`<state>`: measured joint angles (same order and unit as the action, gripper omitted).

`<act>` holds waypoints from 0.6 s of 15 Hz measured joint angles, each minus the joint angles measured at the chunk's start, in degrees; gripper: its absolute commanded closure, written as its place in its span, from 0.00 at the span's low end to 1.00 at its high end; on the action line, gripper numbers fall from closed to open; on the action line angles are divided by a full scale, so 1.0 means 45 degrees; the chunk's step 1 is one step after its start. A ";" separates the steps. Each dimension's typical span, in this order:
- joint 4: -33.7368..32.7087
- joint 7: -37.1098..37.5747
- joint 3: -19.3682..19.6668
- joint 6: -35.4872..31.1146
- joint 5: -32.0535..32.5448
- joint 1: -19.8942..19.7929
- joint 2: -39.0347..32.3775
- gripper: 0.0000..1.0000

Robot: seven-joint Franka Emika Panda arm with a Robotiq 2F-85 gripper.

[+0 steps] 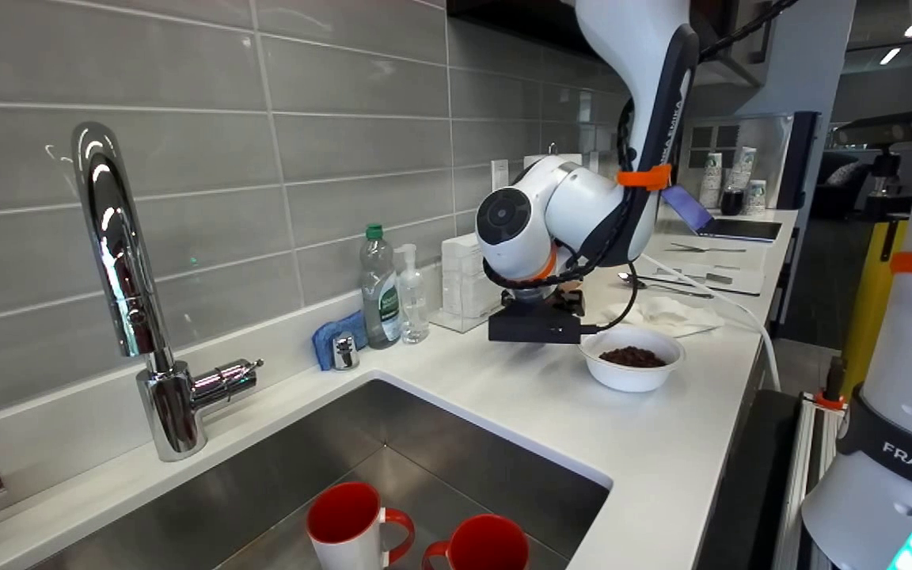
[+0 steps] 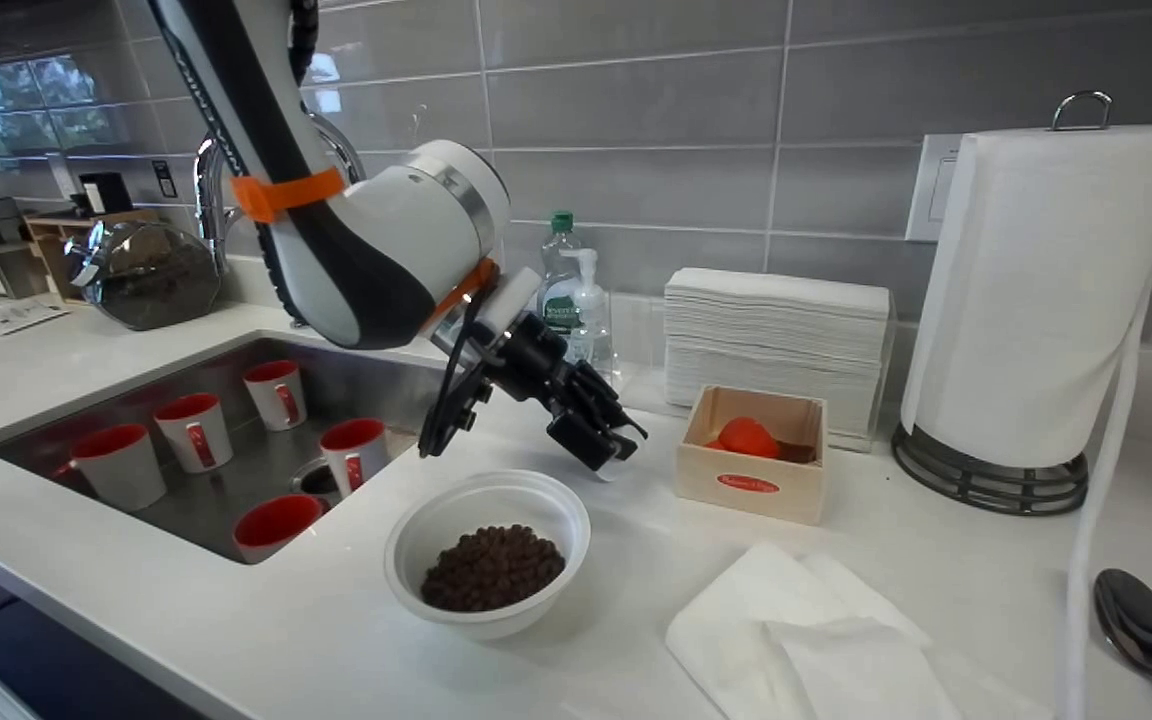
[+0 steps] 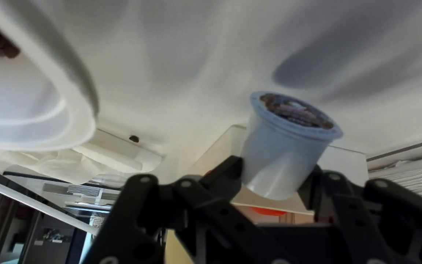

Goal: Remove the white object from the box

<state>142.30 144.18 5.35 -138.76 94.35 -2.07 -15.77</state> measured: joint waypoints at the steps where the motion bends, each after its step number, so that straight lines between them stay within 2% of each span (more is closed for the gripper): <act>1: -0.0010 0.0147 -0.0045 0.0135 0.0263 -0.0021 -0.0064 0.40; 2: -0.0019 0.0271 -0.0102 0.0288 0.0495 -0.0038 -0.0107 0.39; 3: -0.0023 0.0369 -0.0153 0.0419 0.0647 -0.0044 -0.0131 0.34; 6: -0.0029 0.0441 -0.0328 0.0578 0.0744 -0.0095 -0.0163 0.06; 7: -0.0028 0.0455 -0.0391 0.0578 0.0743 -0.0118 -0.0166 0.00; 9: -0.0025 0.0480 -0.0520 0.0577 0.0731 -0.0162 -0.0166 0.00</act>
<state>142.18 146.34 3.01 -136.16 97.64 -2.79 -16.52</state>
